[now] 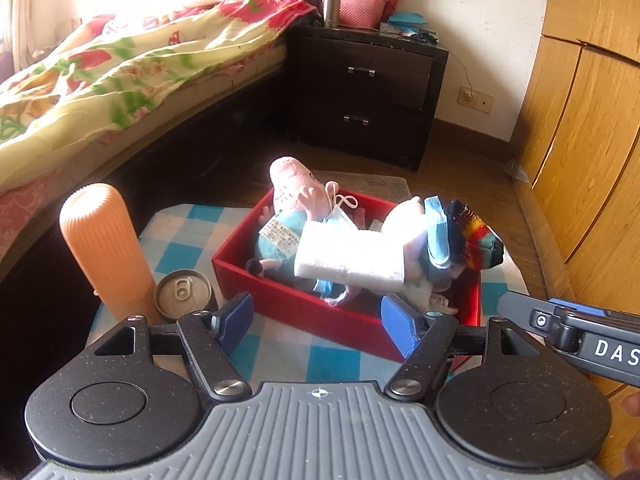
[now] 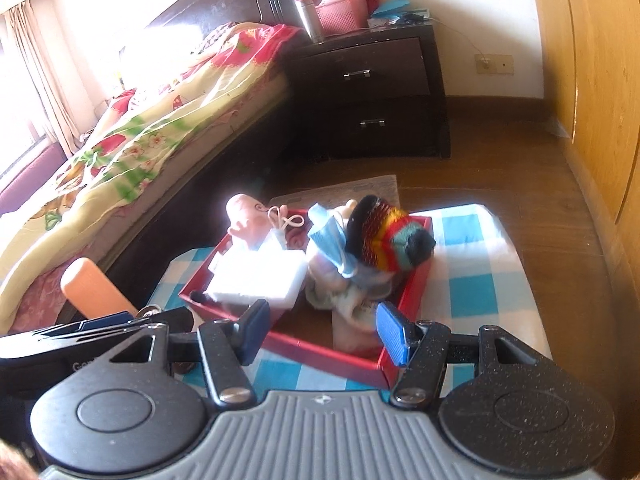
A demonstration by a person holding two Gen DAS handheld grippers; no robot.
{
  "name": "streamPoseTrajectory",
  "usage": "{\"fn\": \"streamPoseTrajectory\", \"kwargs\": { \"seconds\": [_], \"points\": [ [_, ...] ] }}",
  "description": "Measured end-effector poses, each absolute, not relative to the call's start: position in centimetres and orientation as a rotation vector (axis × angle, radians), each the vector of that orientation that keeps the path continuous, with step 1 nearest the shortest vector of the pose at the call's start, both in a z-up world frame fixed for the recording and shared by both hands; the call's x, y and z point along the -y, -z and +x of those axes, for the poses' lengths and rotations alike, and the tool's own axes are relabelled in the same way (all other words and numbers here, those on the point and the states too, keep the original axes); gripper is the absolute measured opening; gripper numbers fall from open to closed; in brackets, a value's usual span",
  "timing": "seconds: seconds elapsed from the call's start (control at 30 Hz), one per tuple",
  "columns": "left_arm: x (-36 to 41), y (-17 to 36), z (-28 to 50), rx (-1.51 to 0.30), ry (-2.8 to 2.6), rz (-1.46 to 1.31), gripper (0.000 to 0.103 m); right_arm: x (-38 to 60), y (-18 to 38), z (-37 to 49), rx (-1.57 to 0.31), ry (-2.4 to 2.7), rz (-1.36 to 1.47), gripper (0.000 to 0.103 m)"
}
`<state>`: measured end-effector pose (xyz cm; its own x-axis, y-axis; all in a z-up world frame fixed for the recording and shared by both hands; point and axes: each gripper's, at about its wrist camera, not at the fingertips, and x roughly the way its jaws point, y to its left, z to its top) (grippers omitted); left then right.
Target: Organize soft objects
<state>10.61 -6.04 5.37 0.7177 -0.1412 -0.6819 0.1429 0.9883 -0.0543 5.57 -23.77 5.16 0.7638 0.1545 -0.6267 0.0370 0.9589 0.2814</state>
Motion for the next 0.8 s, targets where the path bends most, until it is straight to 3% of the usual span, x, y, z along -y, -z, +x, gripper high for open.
{"fn": "streamPoseTrajectory", "kwargs": {
  "seconds": [0.8],
  "points": [
    [6.5, -4.7, 6.8, -0.751, 0.184, 0.006, 0.078, 23.0, -5.2, 1.4, -0.651, -0.045, 0.235, 0.043]
  ]
}}
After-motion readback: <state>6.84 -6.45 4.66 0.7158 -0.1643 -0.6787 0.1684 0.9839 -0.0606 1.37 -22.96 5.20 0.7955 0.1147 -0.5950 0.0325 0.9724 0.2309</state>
